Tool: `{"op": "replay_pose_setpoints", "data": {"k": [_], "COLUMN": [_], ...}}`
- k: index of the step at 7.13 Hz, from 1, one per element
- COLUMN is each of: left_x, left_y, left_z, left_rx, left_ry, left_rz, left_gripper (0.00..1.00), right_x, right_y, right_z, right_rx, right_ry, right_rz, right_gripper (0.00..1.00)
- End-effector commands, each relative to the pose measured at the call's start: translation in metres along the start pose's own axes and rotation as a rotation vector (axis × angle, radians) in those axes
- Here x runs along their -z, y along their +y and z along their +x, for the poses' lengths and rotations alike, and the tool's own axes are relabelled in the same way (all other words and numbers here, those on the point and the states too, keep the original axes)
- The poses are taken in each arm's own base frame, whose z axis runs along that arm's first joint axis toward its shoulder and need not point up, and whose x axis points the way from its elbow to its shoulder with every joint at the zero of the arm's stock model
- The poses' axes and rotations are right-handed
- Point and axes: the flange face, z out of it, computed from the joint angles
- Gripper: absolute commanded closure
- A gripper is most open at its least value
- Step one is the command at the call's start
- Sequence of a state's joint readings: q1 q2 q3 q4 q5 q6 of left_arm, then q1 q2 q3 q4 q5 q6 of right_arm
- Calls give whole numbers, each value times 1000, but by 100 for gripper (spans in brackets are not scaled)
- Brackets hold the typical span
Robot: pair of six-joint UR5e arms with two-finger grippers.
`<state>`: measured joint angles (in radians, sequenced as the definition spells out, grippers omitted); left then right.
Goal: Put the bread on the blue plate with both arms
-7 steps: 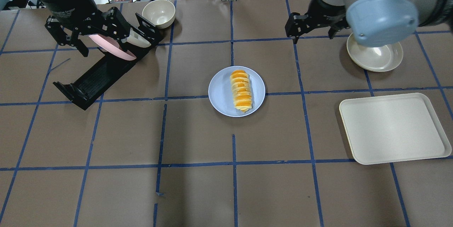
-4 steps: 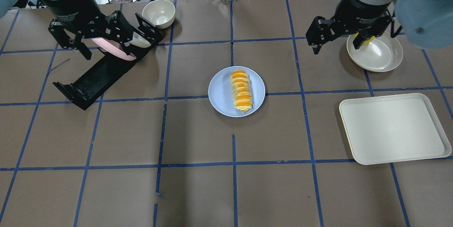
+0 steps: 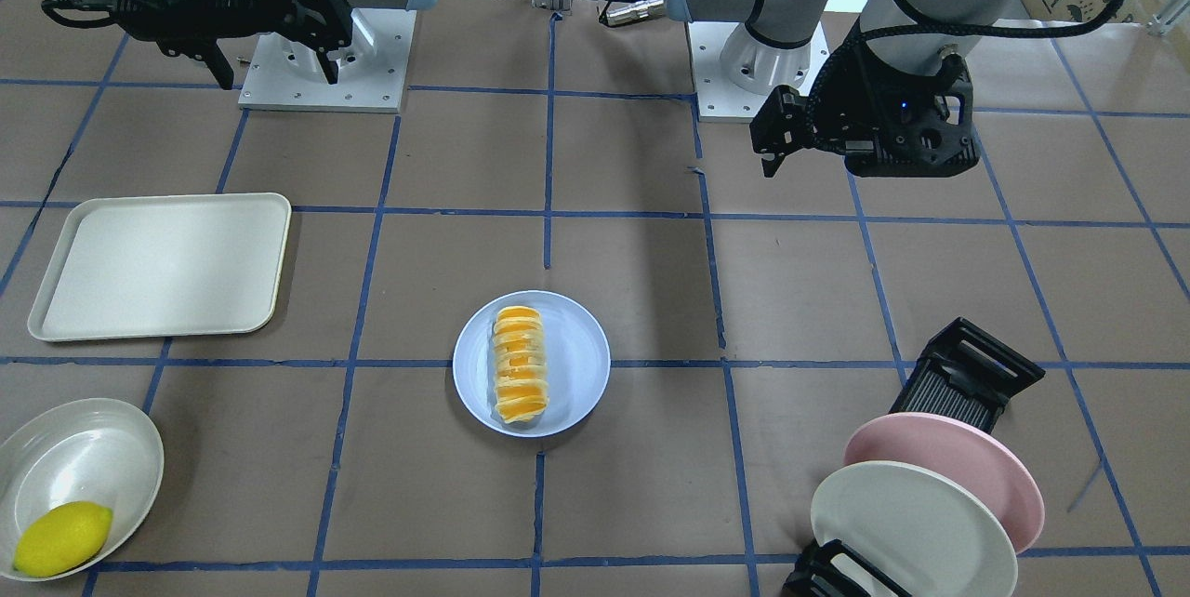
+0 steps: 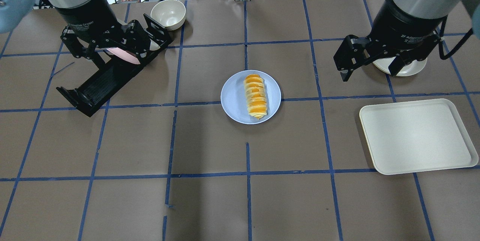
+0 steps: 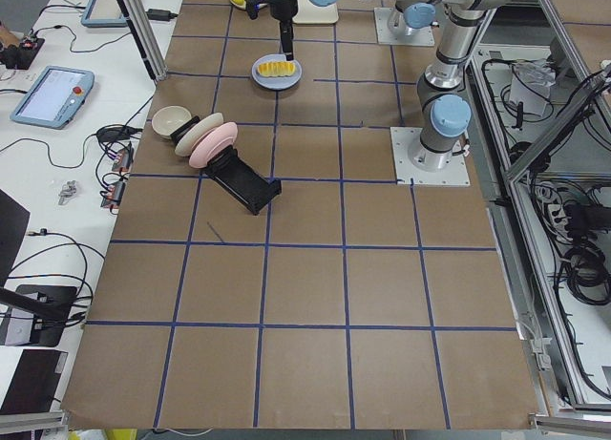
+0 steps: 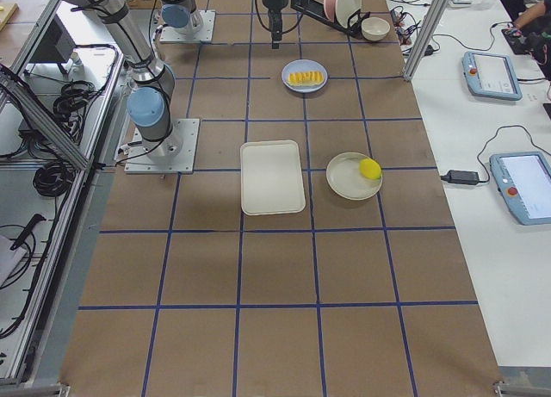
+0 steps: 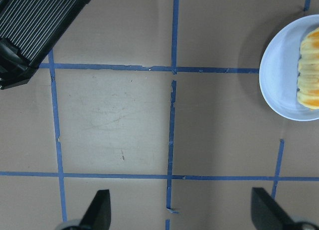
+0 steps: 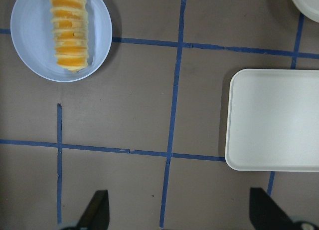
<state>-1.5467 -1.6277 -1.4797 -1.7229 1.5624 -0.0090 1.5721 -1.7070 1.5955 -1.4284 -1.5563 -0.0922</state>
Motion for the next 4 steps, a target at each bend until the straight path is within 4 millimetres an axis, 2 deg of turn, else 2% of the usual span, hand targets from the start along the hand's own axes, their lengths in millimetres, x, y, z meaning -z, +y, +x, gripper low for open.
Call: {"op": "replay_pose_setpoints", "data": {"k": [1, 4], "left_x": [-3, -3], "left_y": [3, 3], "left_z": [0, 1], "left_rx": [-2, 2], "left_ry": [-1, 4], "left_rz": [-2, -2], "left_gripper": [0, 0], "right_x": [-1, -3], "right_y": [0, 0], "right_z": [0, 1], "right_rx": [-1, 0], "right_ry": [2, 3], "right_rz": [-3, -8], "right_gripper": [2, 2]}}
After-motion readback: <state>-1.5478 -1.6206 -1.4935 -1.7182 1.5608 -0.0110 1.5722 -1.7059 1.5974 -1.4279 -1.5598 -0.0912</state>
